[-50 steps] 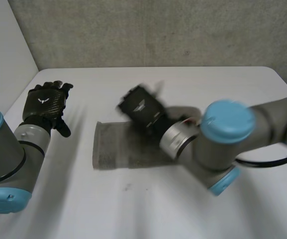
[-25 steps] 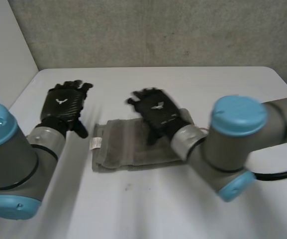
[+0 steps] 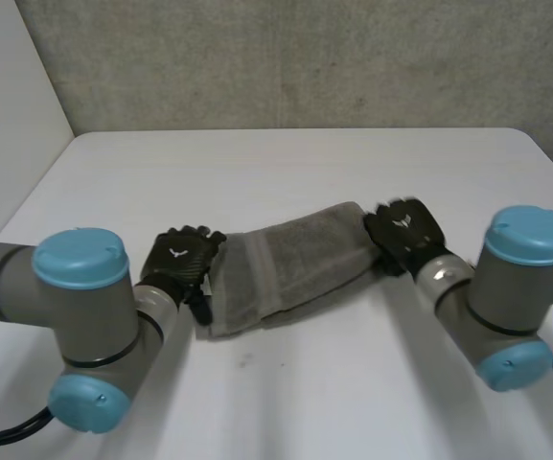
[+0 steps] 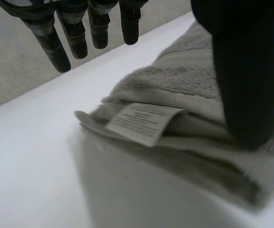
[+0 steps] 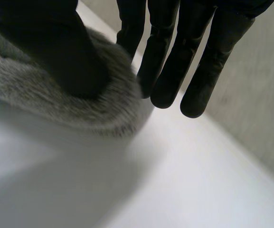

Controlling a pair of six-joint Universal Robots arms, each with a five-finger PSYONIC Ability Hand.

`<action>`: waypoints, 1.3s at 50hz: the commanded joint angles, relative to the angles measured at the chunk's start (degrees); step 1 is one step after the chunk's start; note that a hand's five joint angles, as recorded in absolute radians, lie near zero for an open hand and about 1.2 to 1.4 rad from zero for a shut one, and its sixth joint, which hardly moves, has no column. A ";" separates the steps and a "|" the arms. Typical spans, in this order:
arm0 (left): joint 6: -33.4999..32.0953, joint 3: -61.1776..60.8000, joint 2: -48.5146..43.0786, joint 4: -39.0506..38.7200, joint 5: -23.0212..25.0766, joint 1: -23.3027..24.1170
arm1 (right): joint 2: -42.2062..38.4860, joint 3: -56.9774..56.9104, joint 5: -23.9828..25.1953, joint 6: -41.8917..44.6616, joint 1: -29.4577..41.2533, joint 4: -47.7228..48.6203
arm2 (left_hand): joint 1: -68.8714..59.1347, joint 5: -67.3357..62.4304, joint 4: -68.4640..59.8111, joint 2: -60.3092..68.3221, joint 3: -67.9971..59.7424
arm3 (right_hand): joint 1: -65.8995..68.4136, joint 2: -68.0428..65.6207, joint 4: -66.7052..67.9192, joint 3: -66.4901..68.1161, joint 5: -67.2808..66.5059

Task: Fold the laundry

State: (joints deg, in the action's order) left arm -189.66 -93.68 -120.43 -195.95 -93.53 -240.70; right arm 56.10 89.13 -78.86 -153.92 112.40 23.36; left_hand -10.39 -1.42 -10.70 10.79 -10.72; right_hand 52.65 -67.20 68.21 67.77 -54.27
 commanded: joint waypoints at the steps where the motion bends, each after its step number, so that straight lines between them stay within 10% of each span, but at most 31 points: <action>1: -0.01 -4.83 10.99 0.22 -7.09 -1.43 | -2.12 -9.66 2.13 7.67 16.06 2.21 | -1.68 -0.64 -1.37 1.28 -1.35 | 27.35 -12.80 11.79 12.23 -15.73; 13: -0.01 -7.13 16.99 0.04 -11.85 -5.83 | -11.28 -12.67 14.97 9.25 26.47 1.25 | -0.84 0.20 -0.53 0.44 -0.50 | 27.35 -12.80 11.79 12.23 -15.73; 17: 0.16 -5.99 16.55 -0.05 -11.77 -5.13 | -6.38 -11.88 9.63 5.49 25.42 1.07 | -0.50 0.53 -0.19 0.10 -0.17 | -42.18 56.72 -57.74 -57.30 53.80; 31: 17.11 2.89 11.20 0.66 0.45 0.67 | 7.45 -8.35 2.75 -36.27 10.39 -6.20 | -2.34 -1.31 -2.03 1.95 -2.01 | -42.65 57.20 -58.21 -57.77 54.27; 53: 12.66 3.33 -1.38 6.28 -10.89 1.64 | -21.91 -38.50 6.18 -20.29 10.91 -32.76 | -0.67 0.37 -0.36 0.27 -0.33 | -42.65 57.20 -58.21 -57.77 54.27; 65: 7.81 7.45 5.01 7.15 -10.80 1.72 | -7.50 -33.23 -4.63 -15.45 10.38 -31.54 | -0.16 0.87 0.15 -0.23 0.17 | -42.65 57.20 -58.21 -57.77 54.27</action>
State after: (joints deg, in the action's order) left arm -181.21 -89.45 -120.64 -189.78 -104.39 -239.03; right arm 38.35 51.15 -76.95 -170.36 123.49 -10.55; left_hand -10.49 -1.31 -10.17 10.08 -10.12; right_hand 11.78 -13.12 13.38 12.22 -3.91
